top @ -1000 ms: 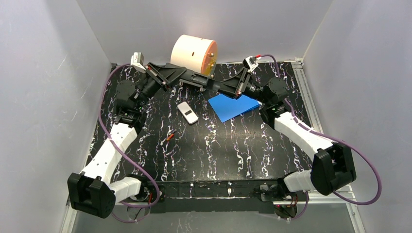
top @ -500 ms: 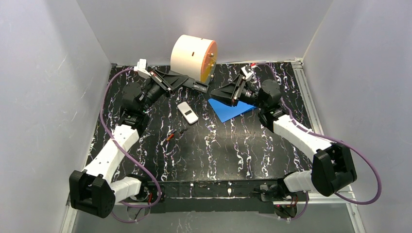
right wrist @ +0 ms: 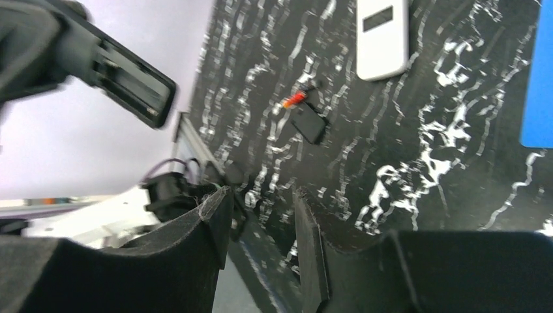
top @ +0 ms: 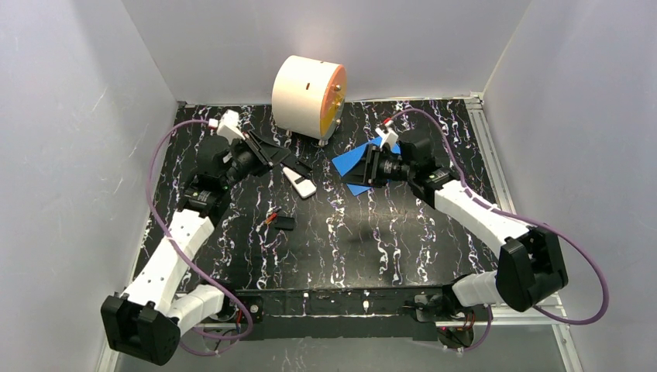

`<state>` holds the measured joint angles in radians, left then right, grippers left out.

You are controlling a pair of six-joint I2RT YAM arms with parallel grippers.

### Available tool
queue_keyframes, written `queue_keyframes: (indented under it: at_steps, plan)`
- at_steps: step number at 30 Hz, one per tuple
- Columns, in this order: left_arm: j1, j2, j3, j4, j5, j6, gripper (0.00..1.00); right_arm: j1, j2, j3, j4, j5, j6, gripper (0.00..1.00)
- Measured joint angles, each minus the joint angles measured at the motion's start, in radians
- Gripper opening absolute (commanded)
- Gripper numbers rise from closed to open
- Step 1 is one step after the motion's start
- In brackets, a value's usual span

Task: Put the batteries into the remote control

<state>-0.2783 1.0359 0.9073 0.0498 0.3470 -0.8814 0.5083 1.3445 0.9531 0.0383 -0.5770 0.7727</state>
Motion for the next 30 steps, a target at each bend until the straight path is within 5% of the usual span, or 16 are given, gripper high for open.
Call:
queue_keyframes:
  at_steps: [7,17,25,30]
  plan:
    - [0.001,-0.08,0.071,-0.28,-0.201,0.17,0.0,0.175,0.111,0.041,-0.107,0.178,-0.198,0.54]
    - [0.002,-0.261,0.076,-0.518,-0.468,0.319,0.0,0.468,0.418,0.331,-0.148,0.522,-0.371,0.62]
    - [0.002,-0.35,0.1,-0.545,-0.384,0.435,0.0,0.497,0.661,0.564,-0.206,0.574,-0.51,0.6]
    - [0.002,-0.365,0.089,-0.512,-0.18,0.519,0.0,0.491,0.649,0.513,-0.137,0.514,-0.452,0.6]
